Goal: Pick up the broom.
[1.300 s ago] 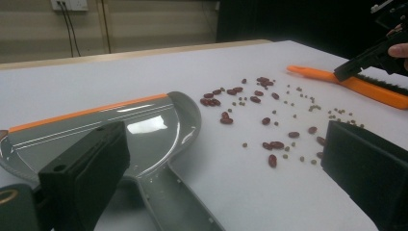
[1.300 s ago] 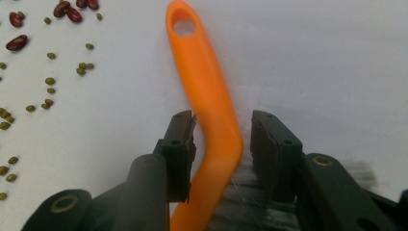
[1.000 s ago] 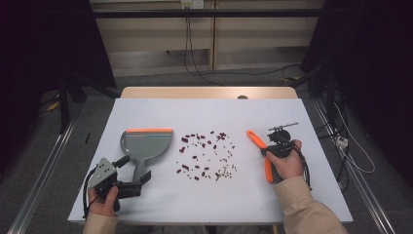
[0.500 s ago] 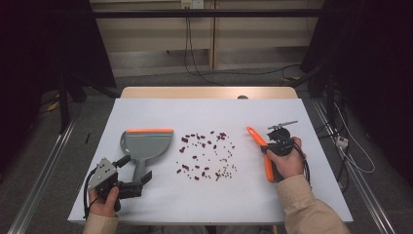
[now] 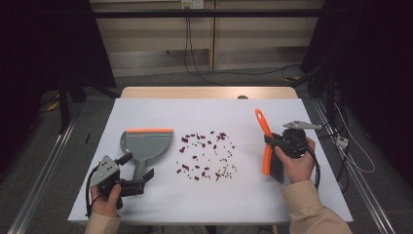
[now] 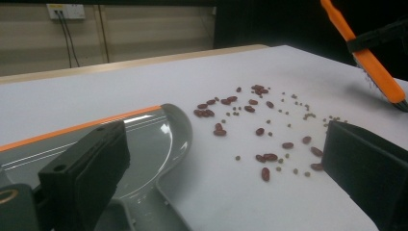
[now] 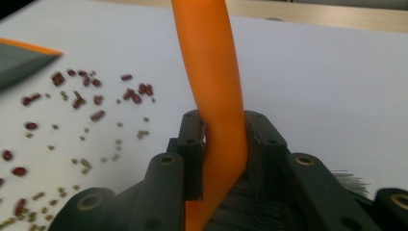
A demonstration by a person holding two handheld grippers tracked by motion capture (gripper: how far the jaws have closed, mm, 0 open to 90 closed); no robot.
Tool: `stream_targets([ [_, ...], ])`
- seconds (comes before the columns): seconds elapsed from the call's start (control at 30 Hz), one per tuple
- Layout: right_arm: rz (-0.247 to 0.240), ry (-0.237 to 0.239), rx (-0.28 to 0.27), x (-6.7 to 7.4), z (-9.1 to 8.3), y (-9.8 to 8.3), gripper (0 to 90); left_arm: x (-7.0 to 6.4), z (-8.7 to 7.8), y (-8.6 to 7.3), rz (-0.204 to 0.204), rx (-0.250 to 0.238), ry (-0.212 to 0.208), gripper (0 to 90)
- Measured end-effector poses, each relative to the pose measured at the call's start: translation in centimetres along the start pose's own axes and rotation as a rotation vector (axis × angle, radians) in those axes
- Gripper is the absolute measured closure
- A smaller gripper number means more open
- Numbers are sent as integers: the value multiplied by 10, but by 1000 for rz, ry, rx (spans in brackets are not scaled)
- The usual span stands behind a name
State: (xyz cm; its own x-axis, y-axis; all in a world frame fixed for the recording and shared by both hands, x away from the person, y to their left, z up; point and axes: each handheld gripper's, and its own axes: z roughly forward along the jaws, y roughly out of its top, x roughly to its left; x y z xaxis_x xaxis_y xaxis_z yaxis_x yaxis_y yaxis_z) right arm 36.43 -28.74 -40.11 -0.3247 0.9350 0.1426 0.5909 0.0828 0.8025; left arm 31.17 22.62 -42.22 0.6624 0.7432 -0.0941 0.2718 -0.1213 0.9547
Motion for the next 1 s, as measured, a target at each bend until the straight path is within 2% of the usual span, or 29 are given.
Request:
stream_targets([
  [0.1, 35, 38, -83, -2, -9, -1, 709, -3, 1, 2, 1, -2, -4, 26],
  [0.17, 44, 44, -99, -2, -11, -2, 710, -4, 2, 4, 6, -1, -5, 26],
  [0.2, 52, 57, -131, -3, -15, -4, 710, -5, 2, 5, 3, -4, -8, 26],
  [0.27, 56, 65, -141, -3, -17, -4, 710, -7, 4, 8, 7, -7, -12, 26],
  [0.33, 78, 91, -166, -5, -20, -5, 710, -9, 6, 11, 19, -6, -16, 26],
  [0.37, 79, 99, -176, -4, -22, -5, 711, -10, 7, 12, 8, -11, -17, 26],
  [0.4, 78, 106, -194, -4, -24, -4, 711, -13, 10, 16, 13, -13, -21, 26],
  [0.6, 95, 137, -230, -5, -31, -3, 712, -21, 19, 22, 33, -18, -45, 26],
  [0.67, 95, 143, -246, -6, -34, -1, 712, -24, 24, 24, 28, -14, -58, 26],
  [0.73, 101, 156, -259, -5, -36, 1, 712, -27, 28, 26, 42, -1, -71, 27],
  [0.77, 101, 156, -259, -5, -36, 1, 712, -30, 31, 27, 41, 4, -77, 27],
  [0.83, 99, 165, -267, -5, -37, 3, 712, -34, 35, 30, 64, 10, -98, 26],
  [1.0, 84, 178, -280, -1, -38, 9, 712, -43, 47, 34, 70, 21, -135, 27],
])
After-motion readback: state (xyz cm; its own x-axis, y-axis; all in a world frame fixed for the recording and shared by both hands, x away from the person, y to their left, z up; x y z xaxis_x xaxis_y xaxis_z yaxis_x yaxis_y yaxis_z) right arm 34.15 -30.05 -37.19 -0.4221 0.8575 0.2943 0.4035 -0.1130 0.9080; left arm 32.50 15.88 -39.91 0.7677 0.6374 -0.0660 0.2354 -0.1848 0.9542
